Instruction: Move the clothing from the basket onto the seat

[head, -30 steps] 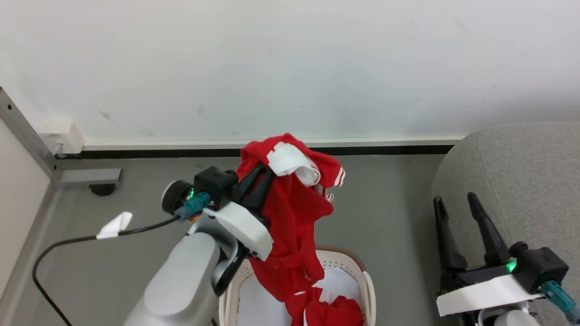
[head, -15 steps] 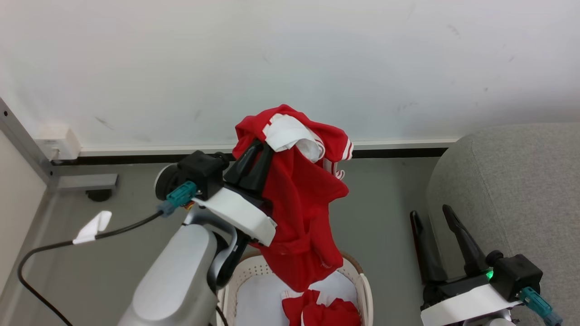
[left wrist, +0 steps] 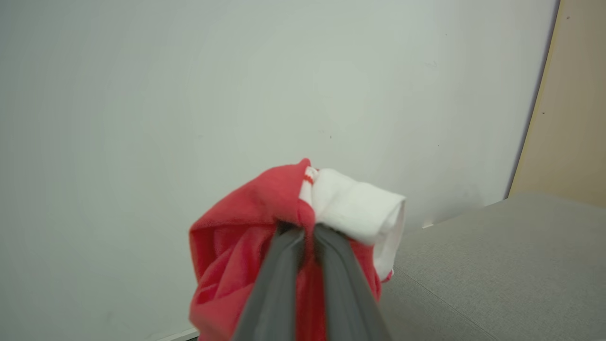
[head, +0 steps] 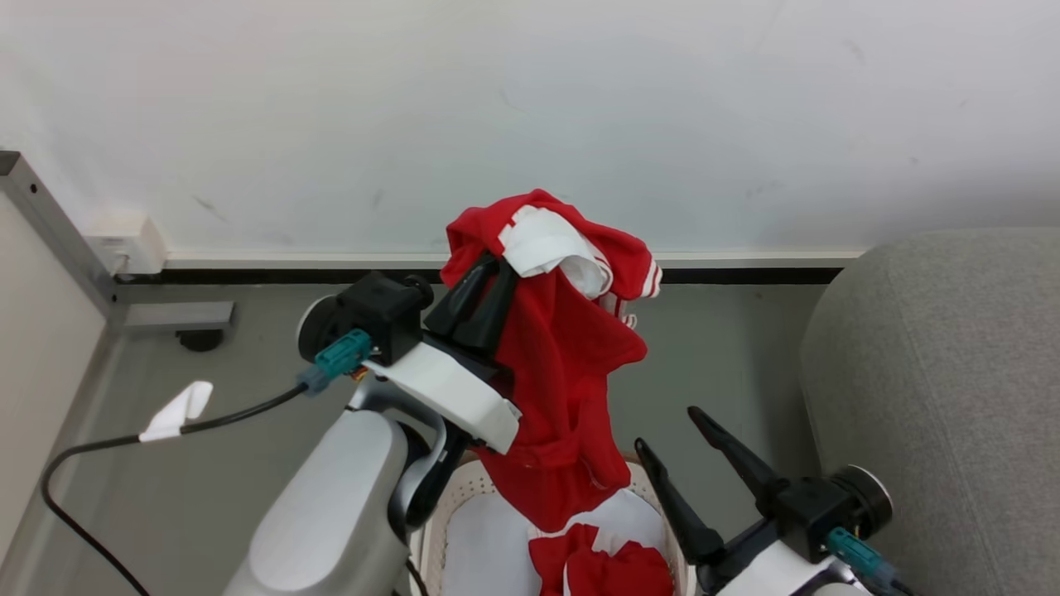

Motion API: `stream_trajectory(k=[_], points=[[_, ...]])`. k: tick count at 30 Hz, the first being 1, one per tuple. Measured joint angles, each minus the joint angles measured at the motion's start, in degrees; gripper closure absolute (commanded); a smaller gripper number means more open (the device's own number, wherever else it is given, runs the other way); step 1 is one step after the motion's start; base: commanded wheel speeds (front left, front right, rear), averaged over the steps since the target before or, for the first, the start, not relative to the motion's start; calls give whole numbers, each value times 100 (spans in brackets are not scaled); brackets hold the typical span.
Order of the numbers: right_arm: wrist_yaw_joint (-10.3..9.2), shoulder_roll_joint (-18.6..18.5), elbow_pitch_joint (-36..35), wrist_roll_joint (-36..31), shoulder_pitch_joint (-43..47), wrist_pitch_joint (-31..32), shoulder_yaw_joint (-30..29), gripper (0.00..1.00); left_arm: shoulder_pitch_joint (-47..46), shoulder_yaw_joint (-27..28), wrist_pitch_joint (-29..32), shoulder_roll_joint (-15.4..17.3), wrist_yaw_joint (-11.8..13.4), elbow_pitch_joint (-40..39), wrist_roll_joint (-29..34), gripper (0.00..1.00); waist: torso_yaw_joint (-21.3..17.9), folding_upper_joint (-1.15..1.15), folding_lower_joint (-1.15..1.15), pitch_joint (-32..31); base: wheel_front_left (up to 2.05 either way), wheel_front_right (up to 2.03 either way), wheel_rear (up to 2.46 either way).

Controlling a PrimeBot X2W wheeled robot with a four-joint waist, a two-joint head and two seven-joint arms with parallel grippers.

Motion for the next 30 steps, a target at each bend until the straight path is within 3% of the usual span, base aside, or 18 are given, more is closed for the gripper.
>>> stream_trajectory(k=[7, 30], points=[[0, -54, 526, -12, -431, -1, 586, 0, 7, -265, 40, -131, -55, -78, -187, 100, 247, 0, 0, -8, 0, 0, 0], [0, 42, 1777, -539, -1202, -10, 1383, 0, 115, -1311, 265, -328, -100, -401, -857, 100, 1101, 0, 0, -166, 0, 0, 0]])
